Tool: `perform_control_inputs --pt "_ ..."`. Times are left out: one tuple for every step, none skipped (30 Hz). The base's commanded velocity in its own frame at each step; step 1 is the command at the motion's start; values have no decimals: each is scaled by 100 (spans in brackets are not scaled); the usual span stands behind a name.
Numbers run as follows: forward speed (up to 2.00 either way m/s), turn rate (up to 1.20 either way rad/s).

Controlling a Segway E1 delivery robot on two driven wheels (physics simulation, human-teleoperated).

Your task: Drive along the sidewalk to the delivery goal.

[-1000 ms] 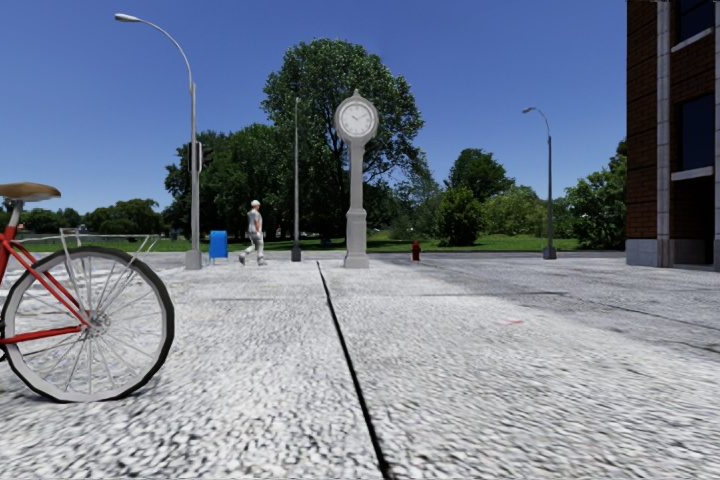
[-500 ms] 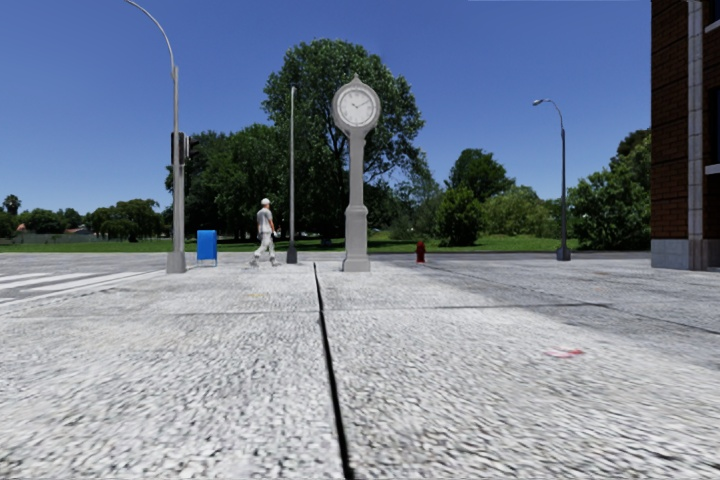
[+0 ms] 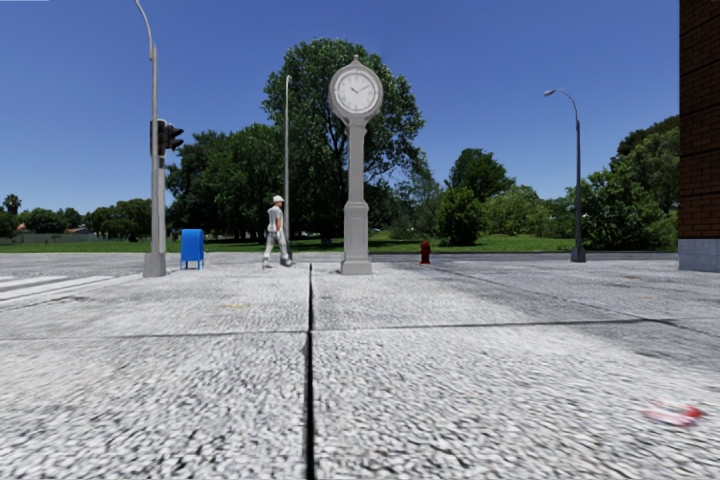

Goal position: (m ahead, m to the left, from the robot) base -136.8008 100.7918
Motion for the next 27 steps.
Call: perform_control_inputs --pt "86 0" --pt "114 0" --pt "121 0" --pt "121 0" --pt "146 0" --pt "163 0" --pt "171 0" --pt "165 0" --pt "165 0" --pt "138 0" --pt "108 0" --pt "108 0" --pt "66 0" --pt "50 0" --pt "46 0" --pt "46 0" --pt "46 0" --pt "48 0" --pt "52 0" --pt "53 0" --pt "53 0" --pt "54 0" --pt "54 0" --pt "54 0" --pt "54 0" --pt "54 0" --pt "54 0"
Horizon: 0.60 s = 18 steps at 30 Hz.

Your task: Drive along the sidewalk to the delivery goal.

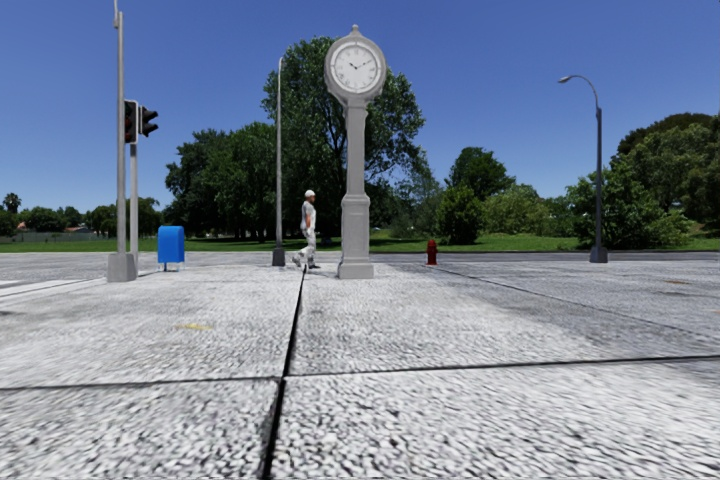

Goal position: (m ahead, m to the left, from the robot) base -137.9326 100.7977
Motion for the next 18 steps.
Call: perform_control_inputs --pt "54 0" --pt "54 0" --pt "54 0" --pt "54 0" --pt "54 0" --pt "54 0" --pt "54 0" --pt "54 0" --pt "54 0" --pt "54 0" --pt "54 0" --pt "54 0" --pt "54 0" --pt "54 0" --pt "49 0" --pt "43 0" --pt "37 0" --pt "37 0"
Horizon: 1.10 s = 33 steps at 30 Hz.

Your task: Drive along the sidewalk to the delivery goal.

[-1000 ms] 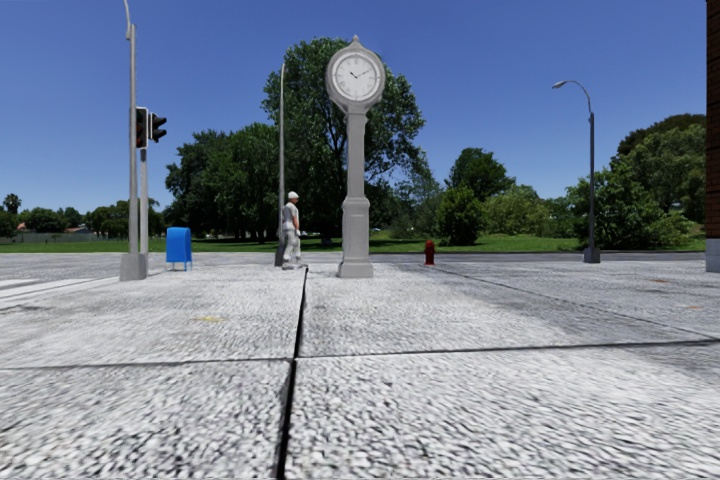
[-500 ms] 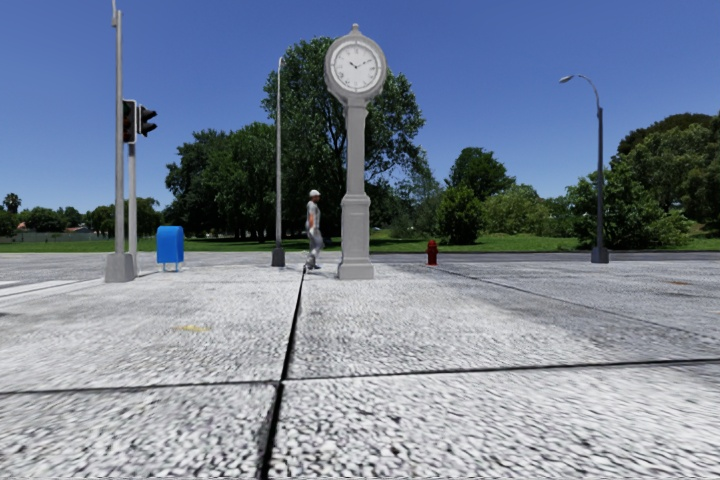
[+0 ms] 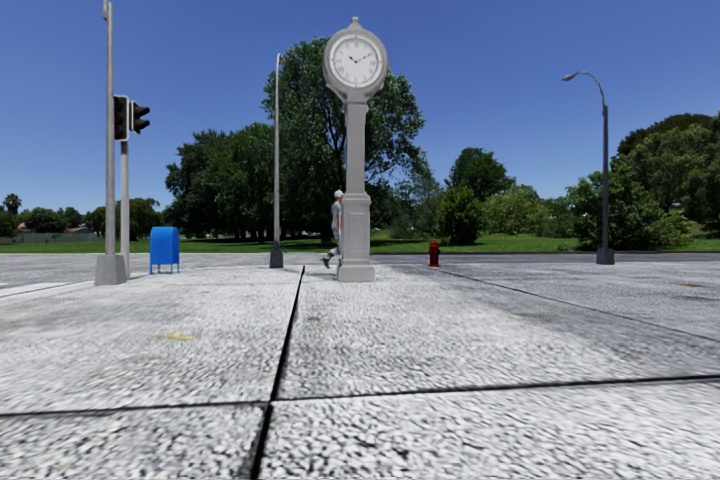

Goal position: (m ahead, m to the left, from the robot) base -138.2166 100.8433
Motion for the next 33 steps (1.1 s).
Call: perform_control_inputs --pt "35 0" --pt "31 0" --pt "16 0" --pt "16 0" --pt "0 0" --pt "49 0" --pt "200 0" --pt "200 0" --pt "200 0" --pt "198 0" --pt "198 0" --pt "199 0" --pt "198 0" --pt "198 0" --pt "198 0" --pt "198 0" --pt "198 0" --pt "198 0" --pt "198 0" --pt "197 31" --pt "197 46" --pt "197 56" --pt "197 56" --pt "200 69" --pt "200 77" --pt "200 77" --pt "200 79" --pt "200 80" --pt "200 80" --pt "200 80" --pt "200 80" --pt "200 82" --pt "200 85"
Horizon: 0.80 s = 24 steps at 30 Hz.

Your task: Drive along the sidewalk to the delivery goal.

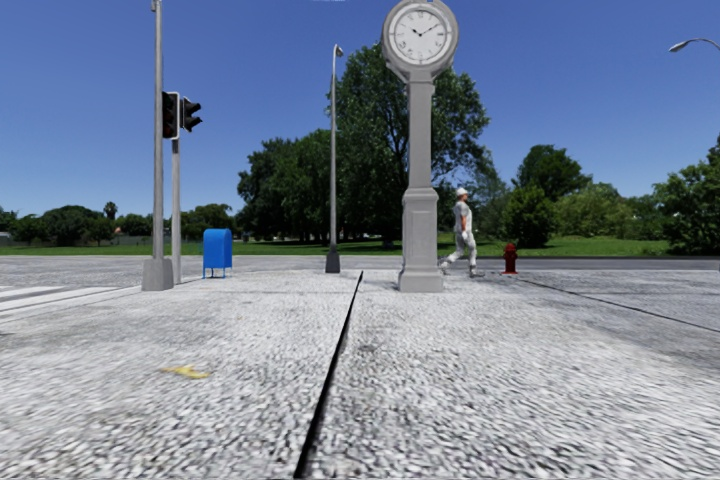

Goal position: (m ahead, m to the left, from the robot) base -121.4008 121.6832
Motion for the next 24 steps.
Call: perform_control_inputs --pt "200 85" --pt "200 90" --pt "200 92" --pt "200 92" --pt "200 92" --pt "200 93" --pt "200 93" --pt "200 93" --pt "200 93" --pt "200 93" --pt "200 93" --pt "200 93" --pt "200 93" --pt "200 93" --pt "200 93" --pt "200 0" --pt "200 0" --pt "200 0" --pt "200 0" --pt "200 0" --pt "200 0" --pt "200 0" --pt "200 0" --pt "200 0"
